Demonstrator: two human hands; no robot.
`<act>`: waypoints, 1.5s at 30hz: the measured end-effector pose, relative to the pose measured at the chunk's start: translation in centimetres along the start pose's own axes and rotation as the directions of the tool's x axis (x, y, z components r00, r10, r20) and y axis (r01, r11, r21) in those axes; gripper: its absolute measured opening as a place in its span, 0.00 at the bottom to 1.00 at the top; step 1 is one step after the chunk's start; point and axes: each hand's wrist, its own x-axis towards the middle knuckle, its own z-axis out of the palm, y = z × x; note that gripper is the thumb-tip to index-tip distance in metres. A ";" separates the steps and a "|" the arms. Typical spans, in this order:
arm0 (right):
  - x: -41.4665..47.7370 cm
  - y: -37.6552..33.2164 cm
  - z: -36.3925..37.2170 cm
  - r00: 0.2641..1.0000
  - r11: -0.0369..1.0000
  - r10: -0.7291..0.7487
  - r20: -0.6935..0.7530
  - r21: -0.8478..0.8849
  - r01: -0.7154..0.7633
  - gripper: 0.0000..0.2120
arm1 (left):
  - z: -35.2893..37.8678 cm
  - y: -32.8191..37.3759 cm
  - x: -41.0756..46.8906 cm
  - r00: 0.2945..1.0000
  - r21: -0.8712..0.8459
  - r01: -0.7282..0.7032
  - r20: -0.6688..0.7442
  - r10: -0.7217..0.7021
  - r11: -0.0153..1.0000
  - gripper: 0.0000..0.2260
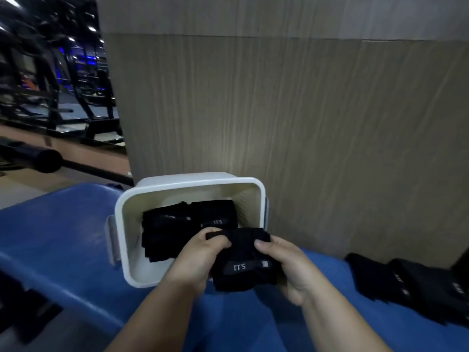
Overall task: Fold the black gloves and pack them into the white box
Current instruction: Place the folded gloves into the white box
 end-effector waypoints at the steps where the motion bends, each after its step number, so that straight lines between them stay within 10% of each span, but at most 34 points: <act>1: 0.7 0.2 0.6 1.000 1.000 0.000 -0.029 -0.006 0.000 0.17 | -0.7 0.2 0.2 1.000 -0.007 -0.007 -0.020 0.007 1.000 0.05; 8: 5.7 0.6 3.7 0.953 0.993 -0.115 -0.280 -0.048 0.106 0.11 | -2.9 1.8 1.4 0.977 -0.027 -0.126 -0.178 0.120 0.992 0.13; 19: 10.9 -1.5 6.7 0.828 0.902 -0.336 -0.448 -0.406 0.146 0.12 | -3.5 3.5 4.4 0.848 0.624 -0.153 -0.314 0.426 0.766 0.14; 25: 12.3 -2.0 7.3 0.826 0.765 -0.431 -0.362 -0.633 0.122 0.07 | -4.6 3.0 5.6 0.751 0.912 -0.016 -0.259 0.607 0.409 0.10; 36: 15.0 -1.2 6.9 0.838 0.525 -0.389 -0.382 -0.840 -0.140 0.13 | -5.2 1.8 6.5 0.846 0.969 0.055 -0.173 0.504 0.240 0.14; 41: 14.6 -1.1 7.1 0.838 0.462 -0.440 -0.322 -0.881 -0.096 0.12 | -5.2 1.3 6.6 0.868 0.975 0.080 -0.170 0.467 0.206 0.18; 45: 13.2 -0.2 6.6 0.824 0.206 -0.564 -0.047 -0.975 0.086 0.15 | -5.3 1.1 6.7 0.876 0.978 0.068 -0.152 0.457 0.195 0.18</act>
